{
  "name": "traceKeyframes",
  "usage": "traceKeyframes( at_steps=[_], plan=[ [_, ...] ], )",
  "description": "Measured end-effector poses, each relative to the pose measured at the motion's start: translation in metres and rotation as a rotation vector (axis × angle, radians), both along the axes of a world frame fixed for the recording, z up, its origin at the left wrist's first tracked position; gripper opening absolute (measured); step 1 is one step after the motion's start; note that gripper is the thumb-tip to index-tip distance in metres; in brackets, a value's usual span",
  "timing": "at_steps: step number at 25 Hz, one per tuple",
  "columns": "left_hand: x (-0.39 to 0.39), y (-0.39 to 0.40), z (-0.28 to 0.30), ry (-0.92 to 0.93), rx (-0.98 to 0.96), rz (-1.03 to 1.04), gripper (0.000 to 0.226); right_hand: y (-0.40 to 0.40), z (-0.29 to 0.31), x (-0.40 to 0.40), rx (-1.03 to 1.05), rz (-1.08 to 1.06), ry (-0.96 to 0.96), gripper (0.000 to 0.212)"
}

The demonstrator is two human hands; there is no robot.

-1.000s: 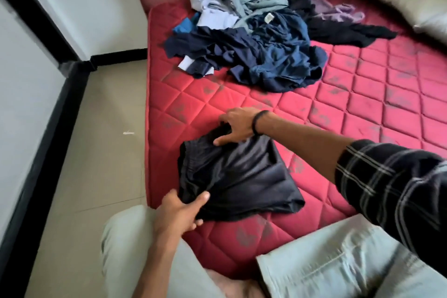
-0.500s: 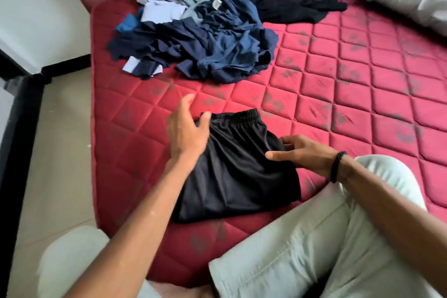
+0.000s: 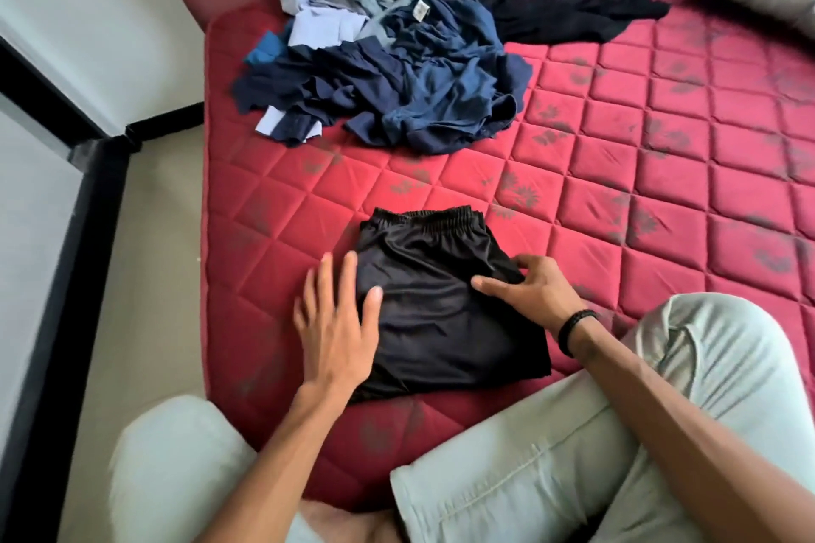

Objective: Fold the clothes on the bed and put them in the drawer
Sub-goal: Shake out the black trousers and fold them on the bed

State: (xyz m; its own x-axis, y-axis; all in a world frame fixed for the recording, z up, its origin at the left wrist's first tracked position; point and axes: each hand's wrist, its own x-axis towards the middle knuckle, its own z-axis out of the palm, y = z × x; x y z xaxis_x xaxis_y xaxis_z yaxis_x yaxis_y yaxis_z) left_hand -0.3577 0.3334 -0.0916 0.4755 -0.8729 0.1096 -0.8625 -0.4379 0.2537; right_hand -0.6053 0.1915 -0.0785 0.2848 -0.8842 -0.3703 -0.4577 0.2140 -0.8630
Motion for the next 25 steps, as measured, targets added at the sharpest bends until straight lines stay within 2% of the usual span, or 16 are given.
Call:
traceKeyframes(
  at_steps=[2,5,8,9,12,13,15,17,20,23,25],
  plan=[
    [-0.001,0.015,0.013,0.178,-0.008,0.133,0.088,0.003,0.009,0.003,0.178,0.045,-0.098,0.071],
    [-0.02,0.018,0.029,0.509,0.238,0.256,0.095,0.005,0.021,0.008,0.453,0.061,-0.298,0.054],
    [-0.029,0.006,0.038,0.822,0.222,0.213,0.113,0.001,0.035,-0.007,0.549,0.006,-0.325,0.043],
    [-0.028,-0.004,0.044,0.907,0.197,0.178,0.107,-0.003,0.041,-0.018,0.57,0.001,-0.329,0.041],
    [-0.045,-0.075,0.09,1.134,0.191,-0.033,0.057,-0.034,0.071,-0.075,0.586,-0.098,-0.43,0.036],
    [-0.058,-0.11,0.107,1.16,0.192,-0.145,0.048,-0.048,0.081,-0.1,0.557,-0.161,-0.471,0.036],
    [-0.089,-0.182,0.129,1.131,0.214,-0.358,0.042,-0.075,0.099,-0.147,0.436,-0.295,-0.538,0.04],
    [-0.127,-0.261,0.138,1.014,0.22,-0.525,0.037,-0.101,0.107,-0.188,0.265,-0.427,-0.613,0.04],
    [-0.187,-0.373,0.147,0.828,0.24,-0.738,0.052,-0.137,0.103,-0.231,-0.023,-0.619,-0.655,0.036],
    [-0.231,-0.452,0.122,0.554,0.267,-0.783,0.068,-0.155,0.058,-0.254,-0.128,-0.741,-0.5,0.041],
    [-0.256,-0.457,0.078,0.212,0.143,-0.671,0.068,-0.151,0.019,-0.261,-0.078,-0.834,-0.277,0.062]
  ],
)
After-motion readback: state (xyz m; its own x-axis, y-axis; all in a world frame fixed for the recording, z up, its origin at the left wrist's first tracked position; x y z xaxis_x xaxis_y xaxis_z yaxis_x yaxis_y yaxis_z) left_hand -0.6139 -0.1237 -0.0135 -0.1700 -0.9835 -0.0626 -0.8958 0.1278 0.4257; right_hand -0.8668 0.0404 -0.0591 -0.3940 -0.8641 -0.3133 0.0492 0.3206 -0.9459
